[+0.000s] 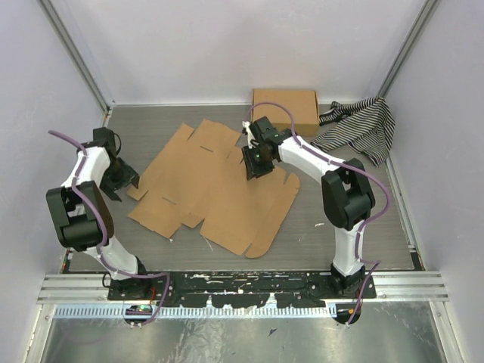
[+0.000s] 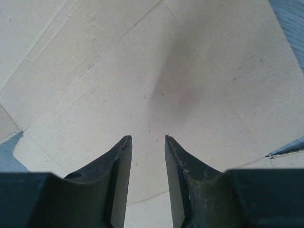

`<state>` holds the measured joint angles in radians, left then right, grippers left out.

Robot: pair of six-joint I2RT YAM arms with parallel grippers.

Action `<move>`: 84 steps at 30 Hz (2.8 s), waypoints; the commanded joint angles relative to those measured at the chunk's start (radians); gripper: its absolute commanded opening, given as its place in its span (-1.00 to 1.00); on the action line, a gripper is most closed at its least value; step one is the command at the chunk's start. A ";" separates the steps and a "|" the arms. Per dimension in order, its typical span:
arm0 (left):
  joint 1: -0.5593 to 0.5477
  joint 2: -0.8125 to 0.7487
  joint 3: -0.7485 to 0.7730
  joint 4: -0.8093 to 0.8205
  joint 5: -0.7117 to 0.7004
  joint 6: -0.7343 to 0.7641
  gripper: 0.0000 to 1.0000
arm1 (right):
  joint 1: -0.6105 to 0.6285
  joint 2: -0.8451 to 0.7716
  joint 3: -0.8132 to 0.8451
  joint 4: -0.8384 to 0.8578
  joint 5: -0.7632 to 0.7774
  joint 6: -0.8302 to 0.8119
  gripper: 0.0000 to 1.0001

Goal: Fold the paper box

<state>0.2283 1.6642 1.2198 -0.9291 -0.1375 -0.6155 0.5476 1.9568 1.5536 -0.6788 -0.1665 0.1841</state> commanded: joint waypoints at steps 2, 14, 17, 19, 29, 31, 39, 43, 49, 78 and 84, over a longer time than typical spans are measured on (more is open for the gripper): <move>0.003 0.076 0.077 0.071 -0.065 0.087 0.46 | 0.000 -0.078 0.004 0.041 -0.039 -0.004 -0.19; 0.003 0.187 0.058 0.180 0.056 0.075 0.39 | -0.012 -0.124 -0.052 0.048 -0.031 0.026 -0.18; 0.003 0.190 0.046 0.197 0.078 0.070 0.36 | -0.016 -0.130 -0.062 0.051 -0.032 0.038 -0.19; 0.003 0.191 0.047 0.200 0.094 0.069 0.28 | -0.018 -0.131 -0.065 0.051 -0.032 0.042 -0.19; 0.003 0.204 0.095 0.175 0.142 0.069 -0.22 | -0.023 -0.145 -0.058 0.051 -0.035 0.055 -0.21; 0.003 0.196 0.108 0.171 0.155 0.065 -0.28 | -0.024 -0.145 -0.052 0.050 -0.042 0.054 -0.21; 0.000 0.214 0.180 0.167 0.226 0.031 -0.17 | -0.024 -0.112 0.000 0.033 -0.089 0.048 -0.21; -0.006 0.249 0.207 0.163 0.239 0.022 -0.14 | -0.025 -0.107 0.014 0.024 -0.093 0.044 -0.21; -0.045 0.314 0.281 0.130 0.231 0.025 -0.14 | -0.026 -0.105 0.036 0.006 -0.083 0.037 -0.21; -0.093 0.296 0.380 -0.205 0.308 0.388 -1.00 | -0.092 0.360 0.691 0.061 -0.266 -0.057 0.42; -0.118 0.388 0.433 -0.219 0.291 0.317 -1.00 | -0.090 0.469 0.747 0.082 -0.230 0.031 0.48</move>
<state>0.1280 2.0018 1.6028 -1.1149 0.1474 -0.2630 0.4534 2.4050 2.2421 -0.6540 -0.3943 0.1528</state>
